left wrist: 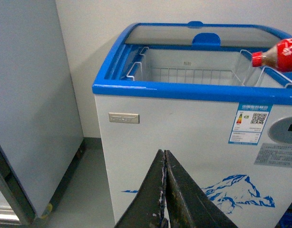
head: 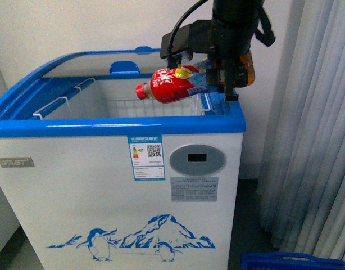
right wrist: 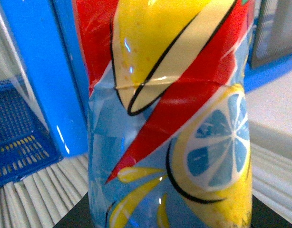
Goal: Put drink in fridge
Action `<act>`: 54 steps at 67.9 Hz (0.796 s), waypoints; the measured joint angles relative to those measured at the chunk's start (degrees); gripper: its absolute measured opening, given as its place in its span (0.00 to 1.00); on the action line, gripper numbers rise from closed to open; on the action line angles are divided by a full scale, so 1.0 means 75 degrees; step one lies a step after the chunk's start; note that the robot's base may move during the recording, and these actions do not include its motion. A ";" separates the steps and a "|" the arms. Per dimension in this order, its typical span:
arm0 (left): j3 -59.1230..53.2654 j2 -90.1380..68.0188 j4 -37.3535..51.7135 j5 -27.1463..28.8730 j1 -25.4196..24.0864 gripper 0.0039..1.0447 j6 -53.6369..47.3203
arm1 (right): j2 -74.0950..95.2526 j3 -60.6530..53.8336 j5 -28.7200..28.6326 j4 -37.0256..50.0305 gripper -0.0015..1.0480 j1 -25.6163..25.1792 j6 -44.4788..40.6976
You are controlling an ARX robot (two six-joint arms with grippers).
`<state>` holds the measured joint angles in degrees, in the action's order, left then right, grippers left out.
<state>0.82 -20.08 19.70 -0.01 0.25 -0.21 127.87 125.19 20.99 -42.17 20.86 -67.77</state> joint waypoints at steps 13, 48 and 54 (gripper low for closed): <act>0.0000 0.0519 -0.0452 -0.0003 0.0000 0.02 0.0006 | 0.0860 0.0472 0.0326 0.0635 0.39 0.0079 -0.0052; 0.0003 0.2387 -0.2518 -0.0003 0.0000 0.02 0.0006 | -0.1037 -0.1454 -0.0662 0.1658 0.92 0.0152 0.2439; 0.0003 0.2600 -0.2597 0.0003 0.0000 0.02 0.0006 | -0.2908 -0.3214 -0.1014 0.1422 0.93 0.0055 0.4170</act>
<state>0.84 -0.58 0.23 0.01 0.25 -0.16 106.06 101.08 13.39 -31.51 21.28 -36.49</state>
